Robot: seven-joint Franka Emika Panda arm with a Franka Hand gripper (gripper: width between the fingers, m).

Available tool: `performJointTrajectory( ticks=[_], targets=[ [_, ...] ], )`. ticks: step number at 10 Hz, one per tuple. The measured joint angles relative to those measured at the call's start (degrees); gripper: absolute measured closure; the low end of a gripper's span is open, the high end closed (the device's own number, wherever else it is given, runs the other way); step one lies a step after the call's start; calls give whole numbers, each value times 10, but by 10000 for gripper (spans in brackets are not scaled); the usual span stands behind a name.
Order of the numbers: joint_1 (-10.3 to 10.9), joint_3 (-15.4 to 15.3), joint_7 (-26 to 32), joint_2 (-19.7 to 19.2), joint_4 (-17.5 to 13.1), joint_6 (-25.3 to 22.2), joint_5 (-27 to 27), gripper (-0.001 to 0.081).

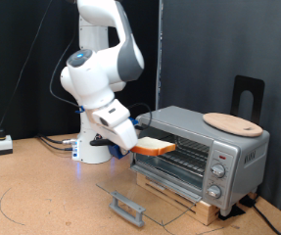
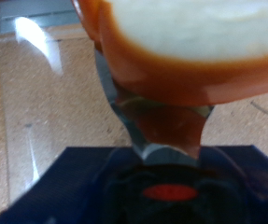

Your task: Make a piece of toast with the oven

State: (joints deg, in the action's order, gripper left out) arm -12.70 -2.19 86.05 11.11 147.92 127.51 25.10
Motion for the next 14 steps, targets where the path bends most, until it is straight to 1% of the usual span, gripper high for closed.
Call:
performJointTrajectory(
  ticks=[2,3,4,5,6,7,8,9,10,12,14],
  targets=[
    [10,-33,-44,18,0,7,-12,394],
    [13,-50,-68,30,0,6,-30,394],
    [14,-66,-90,45,0,0,-53,394],
    [14,-79,-117,61,1,-20,-80,394],
    [14,-88,-136,78,5,-37,-100,394],
    [14,-91,-148,96,13,-50,-109,394],
    [13,-92,-164,109,22,-63,-110,394],
    [11,-92,-175,119,33,-65,-110,393],
    [11,-91,-177,126,46,-54,-110,393],
    [10,-93,-182,128,74,1,-112,393],
    [3,-96,-192,119,87,44,-125,393]
  ],
)
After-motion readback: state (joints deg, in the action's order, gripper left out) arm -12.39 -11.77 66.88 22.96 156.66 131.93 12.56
